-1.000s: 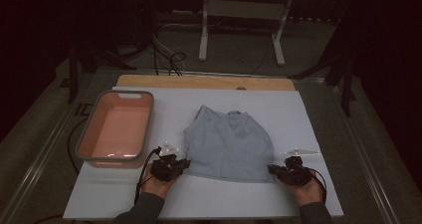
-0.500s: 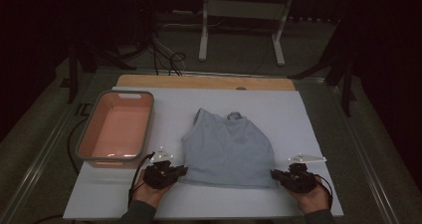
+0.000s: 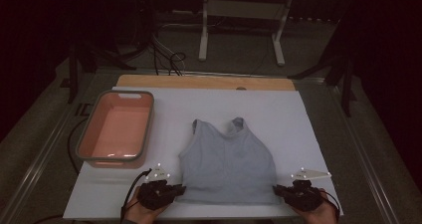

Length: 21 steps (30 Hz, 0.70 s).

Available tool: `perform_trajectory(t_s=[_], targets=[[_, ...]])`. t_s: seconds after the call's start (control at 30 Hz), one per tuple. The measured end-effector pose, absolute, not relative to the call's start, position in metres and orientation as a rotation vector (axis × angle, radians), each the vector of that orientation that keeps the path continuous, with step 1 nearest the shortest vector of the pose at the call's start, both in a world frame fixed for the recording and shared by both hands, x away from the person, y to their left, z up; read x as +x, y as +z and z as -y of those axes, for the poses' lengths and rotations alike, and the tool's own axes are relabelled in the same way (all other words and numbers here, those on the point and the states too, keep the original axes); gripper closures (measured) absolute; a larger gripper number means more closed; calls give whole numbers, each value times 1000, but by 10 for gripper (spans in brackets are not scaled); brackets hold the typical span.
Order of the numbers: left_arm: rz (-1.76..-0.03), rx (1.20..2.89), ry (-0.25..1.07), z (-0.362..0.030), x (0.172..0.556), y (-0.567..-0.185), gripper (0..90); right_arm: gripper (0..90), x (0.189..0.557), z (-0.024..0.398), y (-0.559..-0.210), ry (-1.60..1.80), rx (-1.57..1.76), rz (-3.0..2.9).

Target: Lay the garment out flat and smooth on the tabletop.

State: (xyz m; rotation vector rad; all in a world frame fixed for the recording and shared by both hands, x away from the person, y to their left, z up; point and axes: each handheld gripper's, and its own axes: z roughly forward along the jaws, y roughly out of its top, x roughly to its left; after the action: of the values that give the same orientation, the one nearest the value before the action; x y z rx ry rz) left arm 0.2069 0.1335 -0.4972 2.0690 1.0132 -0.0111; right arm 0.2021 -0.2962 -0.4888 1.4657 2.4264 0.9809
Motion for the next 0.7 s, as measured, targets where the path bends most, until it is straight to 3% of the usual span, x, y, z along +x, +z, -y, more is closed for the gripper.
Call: perform_trajectory(t_s=[0.13,0.2,0.3,0.4,0.57,0.7], targets=[[-1010,2084,-31,-135,199,-498,869,851,196,295,-488,984,1454,-2456],[-1007,2076,-20,-138,199,-497,846,776,196,295,-487,994,1444,-2461],[-1030,2019,28,-139,207,-492,638,544,204,298,-481,1042,1464,-2397],[-1051,1977,73,-138,217,-485,457,424,215,301,-474,1079,1474,-2335],[-1054,1940,153,-133,238,-476,327,340,241,297,-464,1121,1475,-2261],[-1077,1904,198,-130,259,-474,299,317,262,291,-463,1144,1491,-2234]])
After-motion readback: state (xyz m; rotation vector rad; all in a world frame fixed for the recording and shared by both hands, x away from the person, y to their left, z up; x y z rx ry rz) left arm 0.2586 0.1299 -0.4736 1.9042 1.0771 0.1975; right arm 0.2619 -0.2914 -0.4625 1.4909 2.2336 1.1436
